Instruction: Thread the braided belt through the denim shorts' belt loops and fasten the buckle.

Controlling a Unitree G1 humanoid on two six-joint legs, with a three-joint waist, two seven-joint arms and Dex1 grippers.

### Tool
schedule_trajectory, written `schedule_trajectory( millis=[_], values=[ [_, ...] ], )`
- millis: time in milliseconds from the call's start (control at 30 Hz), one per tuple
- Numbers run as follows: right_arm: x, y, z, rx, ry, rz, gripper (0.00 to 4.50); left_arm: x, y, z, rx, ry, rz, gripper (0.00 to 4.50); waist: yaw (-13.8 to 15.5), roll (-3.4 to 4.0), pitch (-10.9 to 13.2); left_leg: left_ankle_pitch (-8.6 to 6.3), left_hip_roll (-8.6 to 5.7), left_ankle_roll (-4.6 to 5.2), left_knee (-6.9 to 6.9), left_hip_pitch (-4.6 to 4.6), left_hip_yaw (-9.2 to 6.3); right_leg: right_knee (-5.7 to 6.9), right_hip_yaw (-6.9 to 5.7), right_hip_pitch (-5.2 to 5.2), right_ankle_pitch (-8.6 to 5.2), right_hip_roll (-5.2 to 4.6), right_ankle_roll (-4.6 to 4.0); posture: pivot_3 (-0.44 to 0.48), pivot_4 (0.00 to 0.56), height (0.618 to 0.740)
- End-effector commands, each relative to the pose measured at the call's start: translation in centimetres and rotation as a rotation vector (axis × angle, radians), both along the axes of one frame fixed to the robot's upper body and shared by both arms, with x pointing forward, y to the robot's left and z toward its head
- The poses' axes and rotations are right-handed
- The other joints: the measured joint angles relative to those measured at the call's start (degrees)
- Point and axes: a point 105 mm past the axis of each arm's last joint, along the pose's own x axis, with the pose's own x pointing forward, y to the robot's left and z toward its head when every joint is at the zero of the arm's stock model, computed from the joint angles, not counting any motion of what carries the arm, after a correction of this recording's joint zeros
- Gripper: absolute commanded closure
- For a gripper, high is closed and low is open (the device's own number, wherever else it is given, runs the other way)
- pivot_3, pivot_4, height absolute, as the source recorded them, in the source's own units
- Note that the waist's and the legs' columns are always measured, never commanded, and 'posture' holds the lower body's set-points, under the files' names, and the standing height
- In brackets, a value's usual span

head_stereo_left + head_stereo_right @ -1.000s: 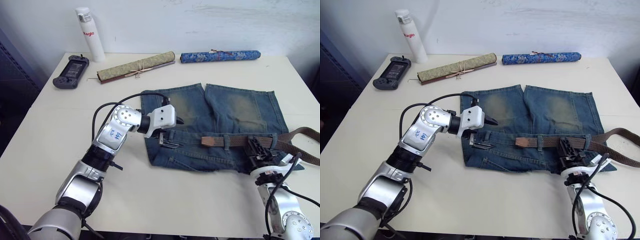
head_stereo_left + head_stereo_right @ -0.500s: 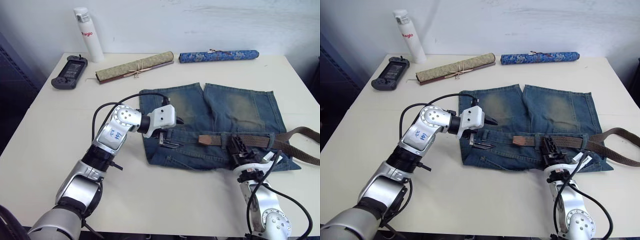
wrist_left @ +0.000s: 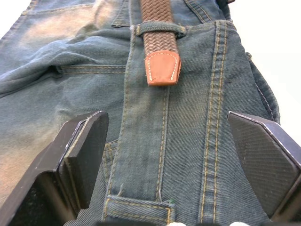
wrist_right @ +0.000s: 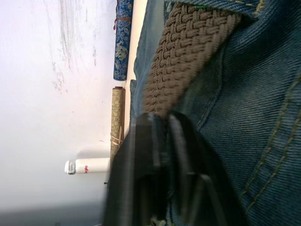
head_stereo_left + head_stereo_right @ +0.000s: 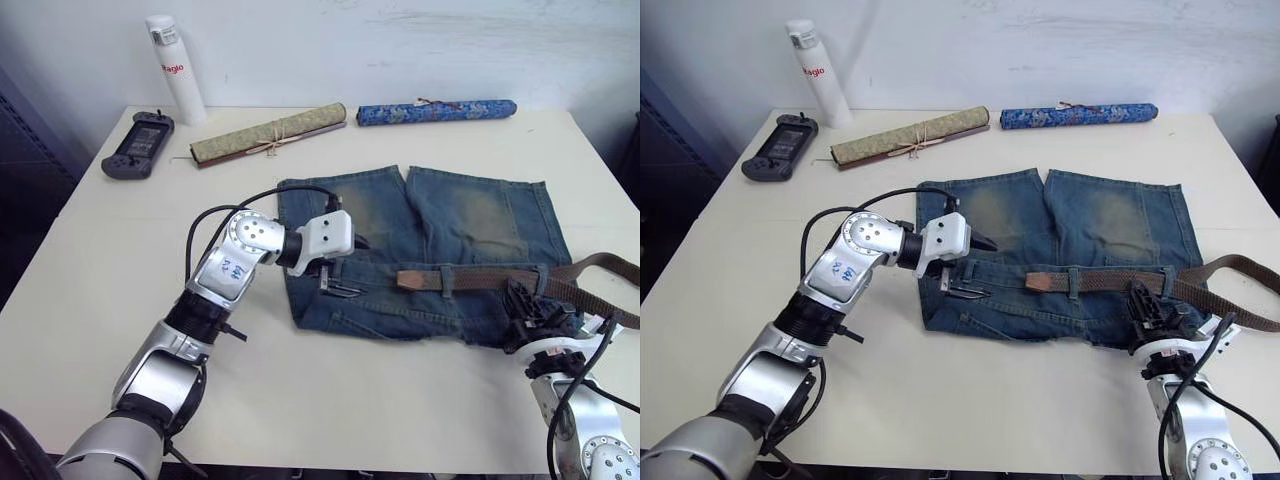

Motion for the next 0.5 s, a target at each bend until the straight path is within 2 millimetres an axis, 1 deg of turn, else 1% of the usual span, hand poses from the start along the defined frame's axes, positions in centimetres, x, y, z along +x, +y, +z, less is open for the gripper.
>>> schedule_trajectory(
  millis=[33, 200, 267, 333, 500],
  values=[
    [-0.2, -0.4, 1.5, -0.01, -0.053, 0.001, 4.47, -0.3, -0.2, 1.0, -0.015, -0.046, -0.018, 0.0, 0.0, 0.0, 0.0, 0.0, 0.0, 0.0, 0.0, 0.0, 0.0, 0.0, 0.0, 0.0, 0.0, 0.0, 0.0, 0.0, 0.15, 0.686],
    [0.1, -0.8, 1.3, -0.008, -0.053, -0.013, 4.47, -0.3, -0.2, 0.9, -0.014, -0.046, -0.015, 0.0, 0.1, 0.0, 0.0, 0.0, 0.0, 0.0, 0.0, -0.01, 0.0, 0.0, 0.0, 0.0, 0.0, -0.01, 0.0, 0.0, 0.15, 0.686],
    [0.2, -0.7, 1.1, -0.024, -0.044, 0.001, 4.47, -0.3, -0.2, 0.9, -0.013, -0.046, -0.015, 0.0, 0.1, 0.0, 0.0, 0.0, 0.0, 0.0, 0.0, -0.01, 0.0, 0.0, 0.0, 0.0, 0.0, 0.0, 0.0, 0.0, 0.15, 0.686],
    [0.5, 0.4, 0.8, -0.048, -0.03, 0.055, 4.47, -0.3, -0.2, 0.9, -0.011, -0.048, -0.015, 0.0, 0.1, 0.0, 0.0, 0.0, 0.0, 0.01, 0.0, -0.01, 0.0, 0.0, 0.0, 0.0, 0.0, -0.01, 0.0, 0.0, 0.15, 0.686],
    [0.8, 4.1, 0.0, -0.079, -0.006, 0.176, 4.47, -0.2, -0.2, 0.9, -0.008, -0.05, -0.015, 0.0, -0.1, 0.0, 0.0, 0.01, 0.0, 0.01, 0.0, 0.0, 0.0, 0.0, 0.0, 0.0, 0.0, 0.0, -0.01, 0.0, 0.15, 0.686]
  ],
)
